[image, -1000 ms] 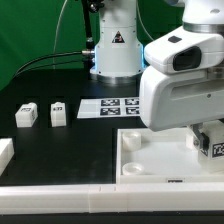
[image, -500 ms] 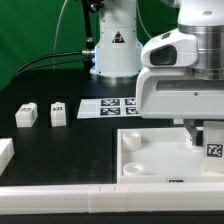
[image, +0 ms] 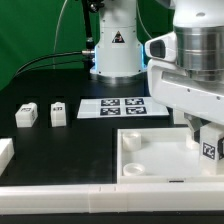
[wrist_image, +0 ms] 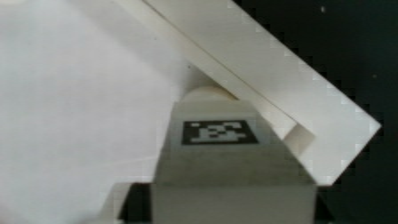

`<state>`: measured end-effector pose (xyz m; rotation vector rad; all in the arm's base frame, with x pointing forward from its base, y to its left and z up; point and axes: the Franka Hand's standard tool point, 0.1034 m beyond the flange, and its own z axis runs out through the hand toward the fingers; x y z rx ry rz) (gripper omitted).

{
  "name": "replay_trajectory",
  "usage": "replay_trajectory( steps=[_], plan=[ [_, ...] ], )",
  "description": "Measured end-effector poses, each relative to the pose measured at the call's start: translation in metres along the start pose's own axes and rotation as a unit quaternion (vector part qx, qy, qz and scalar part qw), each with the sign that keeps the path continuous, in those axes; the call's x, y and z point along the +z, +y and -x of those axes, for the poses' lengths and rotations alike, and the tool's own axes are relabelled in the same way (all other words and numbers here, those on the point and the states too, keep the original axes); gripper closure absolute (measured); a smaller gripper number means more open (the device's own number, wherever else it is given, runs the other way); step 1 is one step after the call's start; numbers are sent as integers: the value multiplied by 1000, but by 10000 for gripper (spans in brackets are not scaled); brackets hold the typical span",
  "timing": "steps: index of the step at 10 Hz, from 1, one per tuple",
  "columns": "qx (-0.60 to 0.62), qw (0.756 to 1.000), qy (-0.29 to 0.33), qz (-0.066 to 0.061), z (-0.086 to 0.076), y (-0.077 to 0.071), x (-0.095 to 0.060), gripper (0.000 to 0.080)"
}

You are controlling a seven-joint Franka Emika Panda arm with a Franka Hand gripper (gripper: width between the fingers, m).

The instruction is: Assemble one leg

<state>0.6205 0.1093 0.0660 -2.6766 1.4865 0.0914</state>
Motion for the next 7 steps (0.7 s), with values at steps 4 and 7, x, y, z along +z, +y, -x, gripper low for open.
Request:
replay_trajectory(
  steps=[4,7],
  plan=[
    [108,994,-2,-2,-1,0,0,507],
    [80,997,-3,-2,0,-1,0,225]
  ],
)
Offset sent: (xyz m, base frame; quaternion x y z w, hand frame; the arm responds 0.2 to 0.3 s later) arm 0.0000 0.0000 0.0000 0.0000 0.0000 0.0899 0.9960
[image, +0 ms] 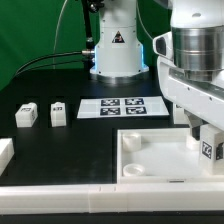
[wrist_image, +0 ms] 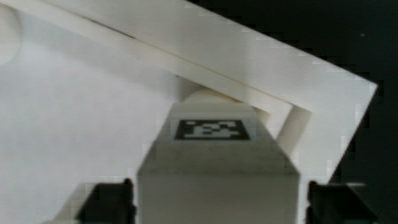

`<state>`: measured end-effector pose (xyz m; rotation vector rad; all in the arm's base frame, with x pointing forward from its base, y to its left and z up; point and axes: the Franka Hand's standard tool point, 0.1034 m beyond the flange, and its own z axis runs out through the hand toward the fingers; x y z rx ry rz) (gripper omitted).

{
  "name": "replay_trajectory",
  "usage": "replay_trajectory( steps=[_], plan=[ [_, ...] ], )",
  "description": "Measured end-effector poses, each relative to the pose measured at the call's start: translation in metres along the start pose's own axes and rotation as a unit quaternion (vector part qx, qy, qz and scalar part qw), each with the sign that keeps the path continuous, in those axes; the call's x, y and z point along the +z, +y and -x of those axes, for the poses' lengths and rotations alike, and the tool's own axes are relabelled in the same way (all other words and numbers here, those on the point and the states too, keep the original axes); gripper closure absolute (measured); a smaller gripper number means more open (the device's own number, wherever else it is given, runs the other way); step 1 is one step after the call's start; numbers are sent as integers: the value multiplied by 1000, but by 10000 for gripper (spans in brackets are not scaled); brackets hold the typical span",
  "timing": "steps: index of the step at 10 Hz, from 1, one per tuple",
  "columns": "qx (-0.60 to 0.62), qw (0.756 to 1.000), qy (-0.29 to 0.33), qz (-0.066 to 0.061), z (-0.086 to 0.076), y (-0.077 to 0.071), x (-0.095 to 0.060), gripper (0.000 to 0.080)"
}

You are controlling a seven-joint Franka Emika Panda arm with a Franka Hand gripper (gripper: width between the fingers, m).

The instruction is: Assemble one leg

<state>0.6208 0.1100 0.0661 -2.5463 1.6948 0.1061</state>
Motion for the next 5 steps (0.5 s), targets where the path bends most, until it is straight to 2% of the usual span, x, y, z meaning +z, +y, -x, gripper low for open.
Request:
replay_trajectory(
  steps=[1,3,5],
  plan=[
    [-47,999,2,1,1,0,0,165],
    [-157,988,2,3,3,0,1,154],
    [-265,964,5,5,7,-1,1,154]
  ],
)
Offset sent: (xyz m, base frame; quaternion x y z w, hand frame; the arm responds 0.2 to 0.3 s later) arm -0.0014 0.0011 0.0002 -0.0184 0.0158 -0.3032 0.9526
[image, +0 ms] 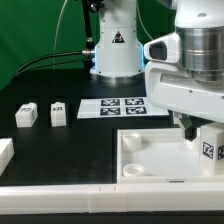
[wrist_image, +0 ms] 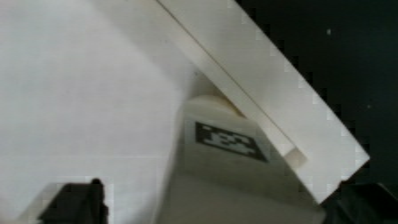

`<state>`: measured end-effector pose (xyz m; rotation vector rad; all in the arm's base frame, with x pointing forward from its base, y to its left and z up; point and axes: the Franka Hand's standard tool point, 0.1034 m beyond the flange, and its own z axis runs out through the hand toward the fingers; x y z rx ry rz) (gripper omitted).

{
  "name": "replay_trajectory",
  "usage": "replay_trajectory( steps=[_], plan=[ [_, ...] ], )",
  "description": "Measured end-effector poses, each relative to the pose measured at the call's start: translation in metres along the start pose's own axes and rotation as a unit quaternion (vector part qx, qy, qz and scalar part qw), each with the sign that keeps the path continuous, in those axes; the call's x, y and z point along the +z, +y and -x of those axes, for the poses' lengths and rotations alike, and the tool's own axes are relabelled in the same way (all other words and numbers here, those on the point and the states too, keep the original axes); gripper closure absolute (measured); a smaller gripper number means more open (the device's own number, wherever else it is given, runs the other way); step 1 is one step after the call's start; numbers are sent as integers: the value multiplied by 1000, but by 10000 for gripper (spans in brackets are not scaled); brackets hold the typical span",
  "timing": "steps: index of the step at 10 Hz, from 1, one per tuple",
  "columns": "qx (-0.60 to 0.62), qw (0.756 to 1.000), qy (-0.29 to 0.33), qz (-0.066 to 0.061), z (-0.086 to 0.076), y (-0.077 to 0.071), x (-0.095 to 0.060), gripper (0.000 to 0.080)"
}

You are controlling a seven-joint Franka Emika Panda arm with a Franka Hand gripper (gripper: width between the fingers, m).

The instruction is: Assemble one leg

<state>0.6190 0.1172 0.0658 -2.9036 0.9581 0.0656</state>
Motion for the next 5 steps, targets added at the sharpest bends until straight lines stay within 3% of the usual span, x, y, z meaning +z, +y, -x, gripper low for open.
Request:
replay_trajectory(
  steps=[3,5],
  plan=[
    [-167,986,5,7,1,-3,-1,151],
    [-308,951,14,23,-1,-4,-3,151]
  ],
)
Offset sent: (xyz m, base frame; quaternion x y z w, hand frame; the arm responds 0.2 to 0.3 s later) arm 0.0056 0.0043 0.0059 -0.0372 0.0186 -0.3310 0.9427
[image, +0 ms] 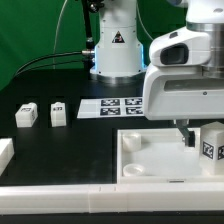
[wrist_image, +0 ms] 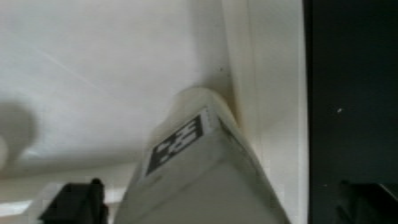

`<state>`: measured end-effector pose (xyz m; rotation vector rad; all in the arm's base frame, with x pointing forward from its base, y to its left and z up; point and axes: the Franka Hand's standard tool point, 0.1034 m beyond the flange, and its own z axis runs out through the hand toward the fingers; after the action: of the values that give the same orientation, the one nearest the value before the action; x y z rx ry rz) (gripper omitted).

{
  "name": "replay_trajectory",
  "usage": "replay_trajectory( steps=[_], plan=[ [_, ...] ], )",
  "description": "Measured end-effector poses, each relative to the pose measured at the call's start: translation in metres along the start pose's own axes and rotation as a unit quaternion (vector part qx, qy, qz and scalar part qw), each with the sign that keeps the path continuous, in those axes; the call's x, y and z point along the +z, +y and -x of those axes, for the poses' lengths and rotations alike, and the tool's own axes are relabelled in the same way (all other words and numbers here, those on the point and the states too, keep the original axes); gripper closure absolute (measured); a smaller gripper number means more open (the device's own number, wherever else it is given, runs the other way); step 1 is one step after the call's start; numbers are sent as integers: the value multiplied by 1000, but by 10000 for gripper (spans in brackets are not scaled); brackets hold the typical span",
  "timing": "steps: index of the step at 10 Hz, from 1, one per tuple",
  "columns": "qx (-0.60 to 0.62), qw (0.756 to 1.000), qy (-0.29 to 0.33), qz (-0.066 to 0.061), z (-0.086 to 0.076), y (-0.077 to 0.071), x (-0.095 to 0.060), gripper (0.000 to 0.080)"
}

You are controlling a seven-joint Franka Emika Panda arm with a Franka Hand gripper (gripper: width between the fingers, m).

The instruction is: Assemble one leg

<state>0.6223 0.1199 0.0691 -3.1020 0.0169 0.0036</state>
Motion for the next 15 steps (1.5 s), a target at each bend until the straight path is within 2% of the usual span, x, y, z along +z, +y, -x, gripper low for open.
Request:
replay_trajectory(
  steps=[1,4,6,7,8,9,10,13,15],
  plan=[
    [-67,998,1,7,0,0,0,151],
    [-201,979,0,8,-1,5,0,151],
    [-178,984,0,7,-1,4,0,151],
    [-178,984,0,7,-1,4,0,285],
    [-178,984,0,7,-1,4,0,285],
    [-178,984,0,7,-1,4,0,422],
    [-174,985,0,7,-1,4,0,509],
    [-158,987,0,7,-1,4,0,509],
    [-58,998,1,3,-1,4,0,509]
  ],
)
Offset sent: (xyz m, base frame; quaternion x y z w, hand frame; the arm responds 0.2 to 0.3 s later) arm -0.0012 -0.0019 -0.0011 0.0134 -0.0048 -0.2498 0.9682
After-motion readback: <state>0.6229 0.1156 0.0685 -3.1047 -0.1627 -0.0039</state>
